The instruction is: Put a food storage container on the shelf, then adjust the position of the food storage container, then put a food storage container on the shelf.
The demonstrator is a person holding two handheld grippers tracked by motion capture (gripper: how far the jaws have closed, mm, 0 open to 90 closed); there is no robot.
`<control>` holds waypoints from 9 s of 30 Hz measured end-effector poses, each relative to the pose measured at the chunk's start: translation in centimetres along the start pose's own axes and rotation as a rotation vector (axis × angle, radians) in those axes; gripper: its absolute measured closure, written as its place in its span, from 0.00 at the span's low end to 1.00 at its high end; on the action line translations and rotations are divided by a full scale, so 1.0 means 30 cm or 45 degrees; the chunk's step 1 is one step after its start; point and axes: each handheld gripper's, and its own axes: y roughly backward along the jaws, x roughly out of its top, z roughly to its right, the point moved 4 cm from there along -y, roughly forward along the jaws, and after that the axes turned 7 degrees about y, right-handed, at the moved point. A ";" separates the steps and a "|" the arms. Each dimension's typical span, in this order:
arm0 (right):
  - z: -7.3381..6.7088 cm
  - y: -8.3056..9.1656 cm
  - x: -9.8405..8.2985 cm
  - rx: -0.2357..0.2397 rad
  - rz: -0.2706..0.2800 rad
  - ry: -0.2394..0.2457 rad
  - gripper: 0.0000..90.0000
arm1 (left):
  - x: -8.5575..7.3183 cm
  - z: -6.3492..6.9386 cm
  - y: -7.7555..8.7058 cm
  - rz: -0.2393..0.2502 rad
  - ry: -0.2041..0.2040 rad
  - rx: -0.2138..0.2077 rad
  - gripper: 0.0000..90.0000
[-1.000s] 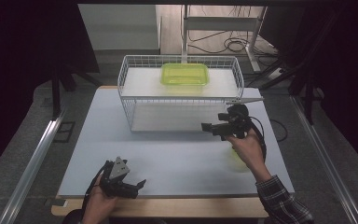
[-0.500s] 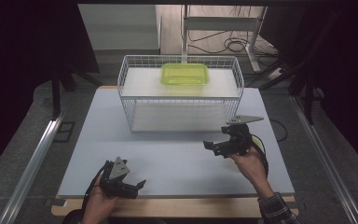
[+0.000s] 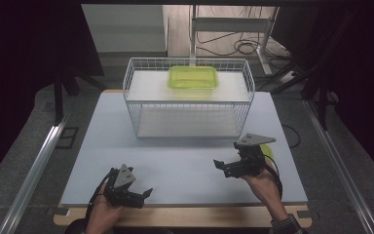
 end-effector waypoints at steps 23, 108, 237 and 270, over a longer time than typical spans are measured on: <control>-0.040 -0.046 -0.155 0.000 -0.111 -0.055 0.03 | 0.000 0.016 -0.005 -0.010 -0.008 -0.042 0.01; 0.266 -0.006 -0.238 -0.156 -0.150 -0.403 0.99 | -0.011 0.024 -0.027 -0.079 -0.060 -0.018 0.01; 0.014 -0.128 -0.103 0.280 -0.151 -0.291 0.41 | -0.011 0.047 -0.025 -0.060 -0.109 -0.001 0.01; 0.077 -0.192 -0.061 0.589 -0.171 -0.658 0.89 | -0.011 0.036 -0.021 -0.053 -0.089 0.013 0.01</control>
